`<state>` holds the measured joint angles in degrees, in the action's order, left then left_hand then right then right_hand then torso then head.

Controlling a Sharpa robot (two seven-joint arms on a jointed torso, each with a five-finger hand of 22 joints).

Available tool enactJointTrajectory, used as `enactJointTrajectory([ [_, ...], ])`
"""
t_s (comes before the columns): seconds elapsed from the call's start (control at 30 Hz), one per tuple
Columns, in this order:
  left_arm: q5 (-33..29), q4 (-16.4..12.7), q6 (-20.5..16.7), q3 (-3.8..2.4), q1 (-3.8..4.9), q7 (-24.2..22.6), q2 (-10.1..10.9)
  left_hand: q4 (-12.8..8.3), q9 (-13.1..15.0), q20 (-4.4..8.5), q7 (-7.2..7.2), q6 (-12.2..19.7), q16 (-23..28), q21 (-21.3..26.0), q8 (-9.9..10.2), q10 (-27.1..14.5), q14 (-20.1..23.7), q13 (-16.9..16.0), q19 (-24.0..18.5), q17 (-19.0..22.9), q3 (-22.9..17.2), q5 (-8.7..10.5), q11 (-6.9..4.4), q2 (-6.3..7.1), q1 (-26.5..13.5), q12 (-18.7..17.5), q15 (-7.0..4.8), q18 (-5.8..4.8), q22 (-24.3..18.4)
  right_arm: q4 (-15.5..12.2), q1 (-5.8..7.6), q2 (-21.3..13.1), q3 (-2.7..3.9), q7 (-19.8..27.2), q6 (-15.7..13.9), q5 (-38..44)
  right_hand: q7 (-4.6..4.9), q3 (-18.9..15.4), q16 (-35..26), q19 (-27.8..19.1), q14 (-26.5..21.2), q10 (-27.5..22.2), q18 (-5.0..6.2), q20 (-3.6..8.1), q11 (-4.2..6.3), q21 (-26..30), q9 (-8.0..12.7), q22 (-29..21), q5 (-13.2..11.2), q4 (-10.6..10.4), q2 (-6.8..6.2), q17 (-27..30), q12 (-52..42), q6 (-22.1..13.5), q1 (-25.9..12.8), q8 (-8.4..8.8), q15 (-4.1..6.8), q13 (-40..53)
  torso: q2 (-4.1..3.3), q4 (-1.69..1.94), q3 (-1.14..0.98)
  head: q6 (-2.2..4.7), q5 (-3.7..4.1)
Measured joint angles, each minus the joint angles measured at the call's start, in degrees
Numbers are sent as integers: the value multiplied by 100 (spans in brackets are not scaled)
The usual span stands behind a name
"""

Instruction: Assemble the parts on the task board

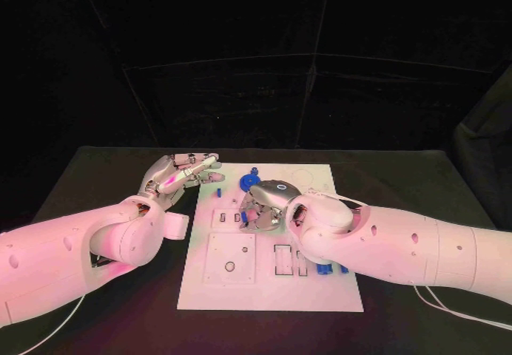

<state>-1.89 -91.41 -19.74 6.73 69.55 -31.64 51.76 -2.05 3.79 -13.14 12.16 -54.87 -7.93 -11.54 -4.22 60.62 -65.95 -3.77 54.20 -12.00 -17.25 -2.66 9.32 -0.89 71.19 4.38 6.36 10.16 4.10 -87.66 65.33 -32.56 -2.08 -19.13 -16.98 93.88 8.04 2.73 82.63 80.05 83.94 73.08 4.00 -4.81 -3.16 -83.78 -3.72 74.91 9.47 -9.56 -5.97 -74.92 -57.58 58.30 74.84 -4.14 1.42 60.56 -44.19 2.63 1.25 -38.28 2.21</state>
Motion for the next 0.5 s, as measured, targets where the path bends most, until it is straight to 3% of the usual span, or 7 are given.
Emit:
enactJointTrajectory([
  [0.13,0,-2,2,0,0,4,1,0,0,0,0,0,0,0,0,0,0,0,0,0,0,0,0,0,0,0,0,0,0,-24,-15,-12,-10,-63,-96,24,-3,-106,-28,3,0,-44,-1,-28,-3,0,-2,0,0,-106,-48,0,22,-65,-49,0,0,-42,0,0,0,3,1],
  [0.3,2,4,3,0,0,21,0,-43,0,26,-4,-4,0,0,0,34,-110,0,86,-36,-44,0,-34,0,0,-23,-5,1,3,-166,-38,-113,-15,-77,-405,51,29,-494,-45,-25,0,-73,0,-55,-33,0,-3,0,256,-361,-119,0,36,-217,-119,0,-41,-73,1,1,-3,13,5],
  [0.4,58,24,2,0,0,74,-2,-64,0,119,-63,-105,-172,-145,0,178,-479,-3,368,-168,-64,0,-93,69,-69,-23,-124,1,59,-326,-40,-267,-11,97,-668,13,52,-668,-59,-28,0,-93,0,-58,-53,34,-3,0,271,-476,-133,1,32,-241,-97,0,-41,-67,3,0,-9,24,5],
  [0.5,218,44,6,0,0,202,10,10,22,331,-160,-278,-585,-438,-44,540,-1164,-63,872,-455,10,0,-226,210,-267,108,-313,-1,187,-515,-26,-531,-5,515,-796,-190,80,-747,-194,-176,21,-135,1,-121,-60,150,-3,-138,271,-491,-66,13,4,-330,57,0,-61,-65,9,-1,-10,37,5],
])
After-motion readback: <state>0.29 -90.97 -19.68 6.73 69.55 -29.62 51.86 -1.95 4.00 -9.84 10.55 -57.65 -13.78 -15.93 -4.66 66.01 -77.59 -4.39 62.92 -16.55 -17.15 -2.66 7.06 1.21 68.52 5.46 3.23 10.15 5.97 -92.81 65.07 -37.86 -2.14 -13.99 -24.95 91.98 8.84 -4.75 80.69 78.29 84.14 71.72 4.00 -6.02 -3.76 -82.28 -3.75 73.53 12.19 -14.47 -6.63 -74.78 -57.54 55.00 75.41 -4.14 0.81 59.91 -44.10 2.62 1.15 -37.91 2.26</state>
